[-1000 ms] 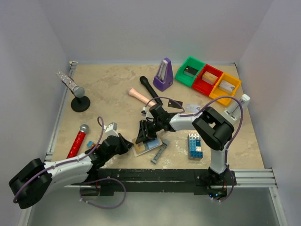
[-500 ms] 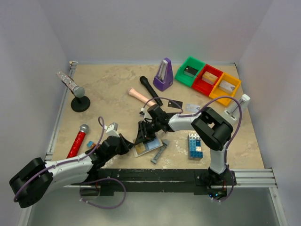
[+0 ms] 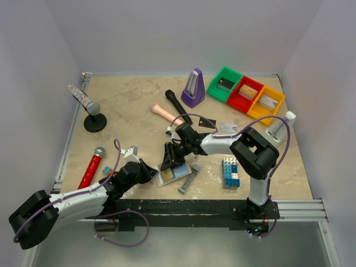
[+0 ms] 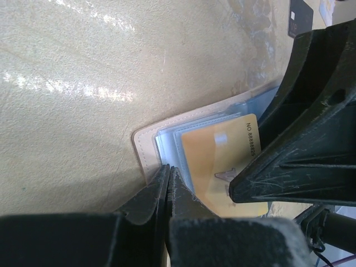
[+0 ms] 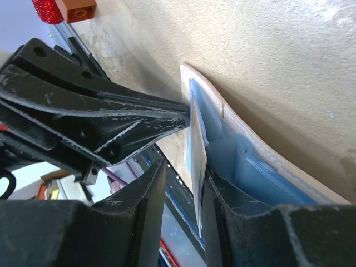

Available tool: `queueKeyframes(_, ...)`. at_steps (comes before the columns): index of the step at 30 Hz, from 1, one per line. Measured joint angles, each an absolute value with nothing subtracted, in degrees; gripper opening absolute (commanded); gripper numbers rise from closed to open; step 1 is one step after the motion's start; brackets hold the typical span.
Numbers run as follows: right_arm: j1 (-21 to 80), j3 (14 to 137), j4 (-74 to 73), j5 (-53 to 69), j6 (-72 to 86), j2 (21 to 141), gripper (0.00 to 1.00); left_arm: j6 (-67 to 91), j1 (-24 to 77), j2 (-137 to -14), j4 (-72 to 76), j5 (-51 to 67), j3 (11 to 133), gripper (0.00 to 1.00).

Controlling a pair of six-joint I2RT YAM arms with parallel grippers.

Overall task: Take the credit cards out of the card holder
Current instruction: Remove the credit card from the card holder.

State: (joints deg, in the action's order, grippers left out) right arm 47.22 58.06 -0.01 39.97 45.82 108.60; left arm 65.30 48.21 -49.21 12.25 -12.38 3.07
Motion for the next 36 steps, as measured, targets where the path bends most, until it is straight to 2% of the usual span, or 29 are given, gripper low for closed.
queueKeyframes(18,46.30,57.71,-3.77,38.44,44.21,104.55,0.31,67.13,48.45,-50.00,12.05,-13.65,3.09,0.00)
queueKeyframes(33,45.23,57.41,-5.23,38.02,42.98,103.72,0.20,68.38,48.45,-48.75,10.61,-14.06,3.09,0.00)
queueKeyframes(36,44.97,57.21,-5.30,38.00,42.89,103.72,0.15,68.38,48.45,-48.01,9.69,-14.33,3.09,0.00)
